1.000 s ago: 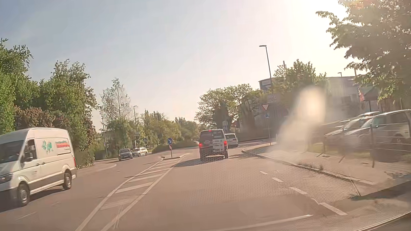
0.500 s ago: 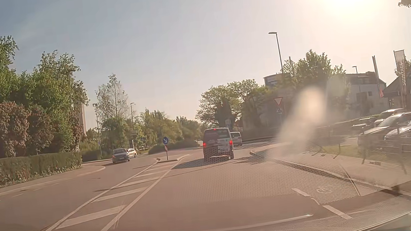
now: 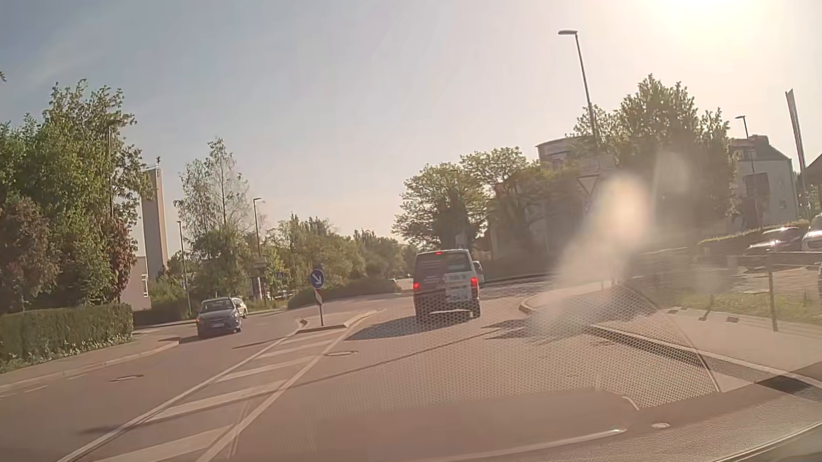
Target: Follow the waypoints while adhering to traffic rules and regulations
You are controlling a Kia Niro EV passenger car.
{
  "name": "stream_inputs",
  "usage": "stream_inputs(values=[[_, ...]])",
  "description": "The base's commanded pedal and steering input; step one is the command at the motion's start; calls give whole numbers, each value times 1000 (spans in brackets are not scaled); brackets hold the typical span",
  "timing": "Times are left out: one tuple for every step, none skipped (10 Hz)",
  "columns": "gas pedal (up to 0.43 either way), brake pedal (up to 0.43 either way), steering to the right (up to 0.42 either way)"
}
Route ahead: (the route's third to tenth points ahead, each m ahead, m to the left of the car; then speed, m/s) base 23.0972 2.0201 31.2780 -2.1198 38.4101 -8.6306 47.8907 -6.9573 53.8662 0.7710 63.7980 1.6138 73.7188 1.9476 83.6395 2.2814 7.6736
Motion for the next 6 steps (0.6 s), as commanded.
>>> stream_inputs(values=[[0,6,-3],[0,6,-2],[0,6,-2],[0,6,-1],[0,6,1],[0,0,1]])
